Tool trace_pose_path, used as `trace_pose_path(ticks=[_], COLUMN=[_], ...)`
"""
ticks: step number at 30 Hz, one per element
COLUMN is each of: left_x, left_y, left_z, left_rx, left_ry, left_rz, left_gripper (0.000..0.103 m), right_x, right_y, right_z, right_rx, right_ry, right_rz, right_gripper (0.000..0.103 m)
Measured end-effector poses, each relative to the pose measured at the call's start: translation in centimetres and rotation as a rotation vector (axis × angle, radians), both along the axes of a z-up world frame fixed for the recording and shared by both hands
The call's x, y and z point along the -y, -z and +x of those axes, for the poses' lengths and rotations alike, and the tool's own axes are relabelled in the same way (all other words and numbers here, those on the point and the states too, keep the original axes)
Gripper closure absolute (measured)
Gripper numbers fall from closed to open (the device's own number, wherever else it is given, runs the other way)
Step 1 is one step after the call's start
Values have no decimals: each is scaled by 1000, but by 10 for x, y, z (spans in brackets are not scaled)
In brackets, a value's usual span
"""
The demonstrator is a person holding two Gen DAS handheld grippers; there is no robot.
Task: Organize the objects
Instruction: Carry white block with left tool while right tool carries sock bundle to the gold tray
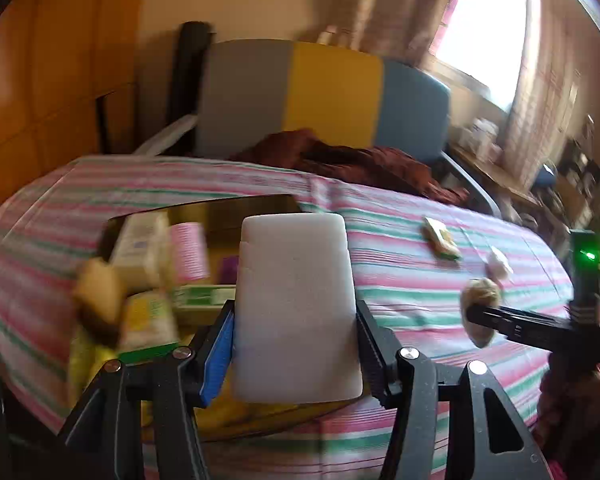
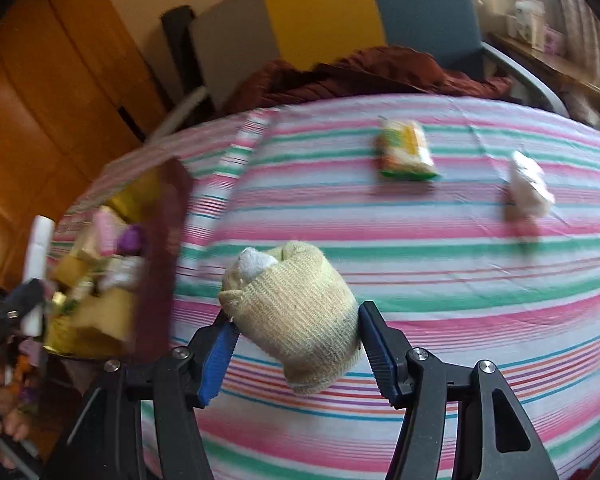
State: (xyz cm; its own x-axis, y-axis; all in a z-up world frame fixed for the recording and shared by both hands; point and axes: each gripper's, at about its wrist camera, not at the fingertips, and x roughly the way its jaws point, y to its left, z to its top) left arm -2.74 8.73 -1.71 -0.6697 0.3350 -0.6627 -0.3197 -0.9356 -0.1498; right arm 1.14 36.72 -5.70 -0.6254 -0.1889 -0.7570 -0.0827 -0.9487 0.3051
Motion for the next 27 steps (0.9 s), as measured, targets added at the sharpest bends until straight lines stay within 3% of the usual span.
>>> trace_pose_path(ticks=[6, 12, 19, 23, 27], left_x=[73, 122, 141, 134, 121], left_y=[5, 12, 18, 20, 22], left_z=[0, 8, 10, 4, -1], left_rx=[21, 43, 73, 104, 109], left_ry=[-168, -260, -261, -219, -181], left_rz=[44, 94, 185, 233, 231], left_gripper=[47, 47, 47, 47, 47], right_x=[67, 124, 160, 159, 156], right_y=[-26, -34, -30, -29, -29], right_z=[-9, -19, -25, -29, -36], right_rx=[-75, -101, -100, -109, -107], right_ry=[-136, -254, -324, -296, -273], right_rz=[13, 35, 52, 89, 114], right_gripper=[42, 42, 42, 42, 42])
